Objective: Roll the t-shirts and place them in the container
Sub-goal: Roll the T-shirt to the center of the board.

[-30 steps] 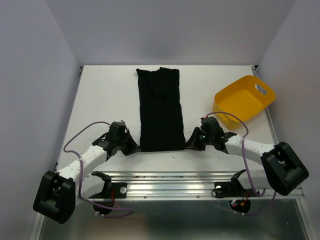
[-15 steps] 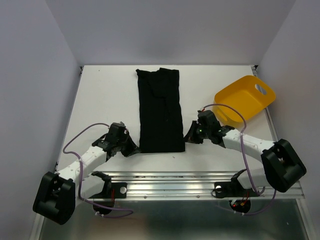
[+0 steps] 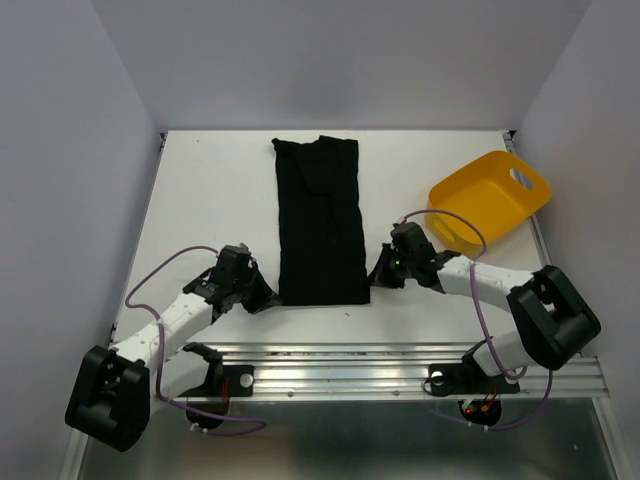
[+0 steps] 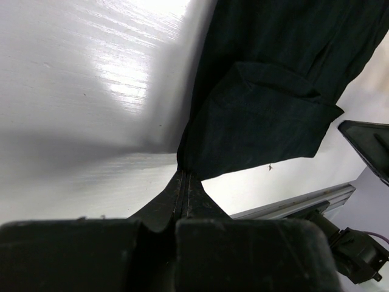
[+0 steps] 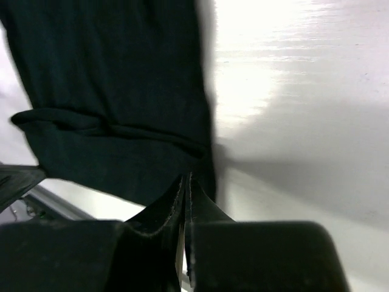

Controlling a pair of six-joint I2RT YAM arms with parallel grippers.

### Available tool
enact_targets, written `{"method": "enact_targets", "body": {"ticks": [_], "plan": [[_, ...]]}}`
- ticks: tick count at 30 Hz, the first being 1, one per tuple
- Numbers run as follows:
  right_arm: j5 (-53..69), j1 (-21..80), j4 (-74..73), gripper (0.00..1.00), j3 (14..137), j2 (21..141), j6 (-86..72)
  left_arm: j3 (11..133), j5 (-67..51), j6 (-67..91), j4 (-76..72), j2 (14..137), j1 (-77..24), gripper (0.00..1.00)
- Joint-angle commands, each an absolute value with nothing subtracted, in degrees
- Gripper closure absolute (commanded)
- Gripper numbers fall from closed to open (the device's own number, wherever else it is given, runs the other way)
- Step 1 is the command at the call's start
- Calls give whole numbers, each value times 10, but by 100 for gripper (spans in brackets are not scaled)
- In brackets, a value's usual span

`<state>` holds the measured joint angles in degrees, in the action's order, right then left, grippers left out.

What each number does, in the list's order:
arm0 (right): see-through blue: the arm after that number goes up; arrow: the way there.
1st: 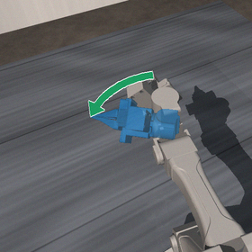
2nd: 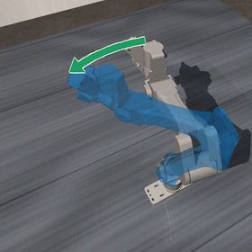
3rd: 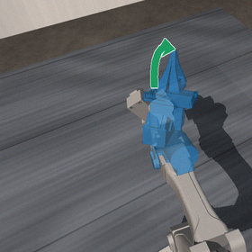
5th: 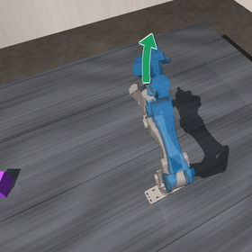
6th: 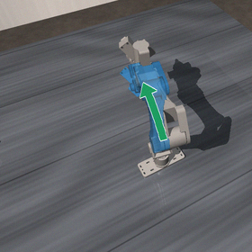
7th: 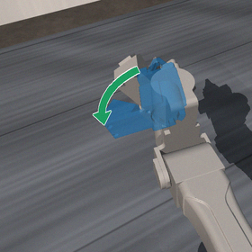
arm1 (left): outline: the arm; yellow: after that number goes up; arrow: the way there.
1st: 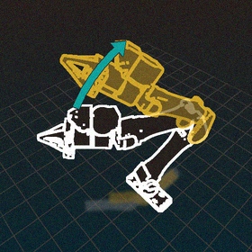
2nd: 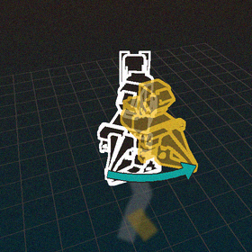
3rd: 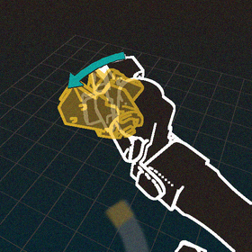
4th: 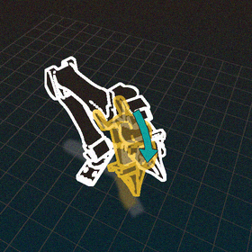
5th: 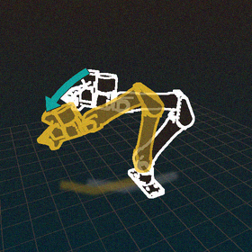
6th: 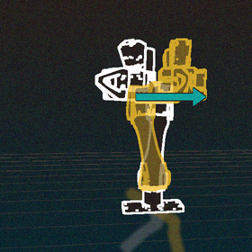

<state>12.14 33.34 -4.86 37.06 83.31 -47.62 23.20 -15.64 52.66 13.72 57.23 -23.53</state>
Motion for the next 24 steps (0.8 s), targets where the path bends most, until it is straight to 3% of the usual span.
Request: {"method": "enact_targets", "body": {"ticks": [1, 2, 3, 6, 13, 19, 24], "plan": [[97, 342, -69, 90, 374, 768, -462, 228, -155, 526, 146, 562, -236, 100], [98, 342, -74, 82, 369, 760, -465, 228, -155, 526, 146, 562, -236, 100], [100, 347, -74, 67, 353, 752, -468, 228, -155, 526, 146, 562, -236, 100], [115, 353, -60, 54, 311, 730, -497, 228, -155, 526, 145, 564, -236, 100], [163, 393, 71, 53, 244, 748, -585, 231, -155, 525, 143, 572, -236, 100], [133, 400, 89, 64, 252, 783, -589, 233, -153, 525, 147, 571, -236, 100], [90, 400, 70, 64, 268, 786, -592, 234, -152, 524, 152, 568, -236, 100]]}}
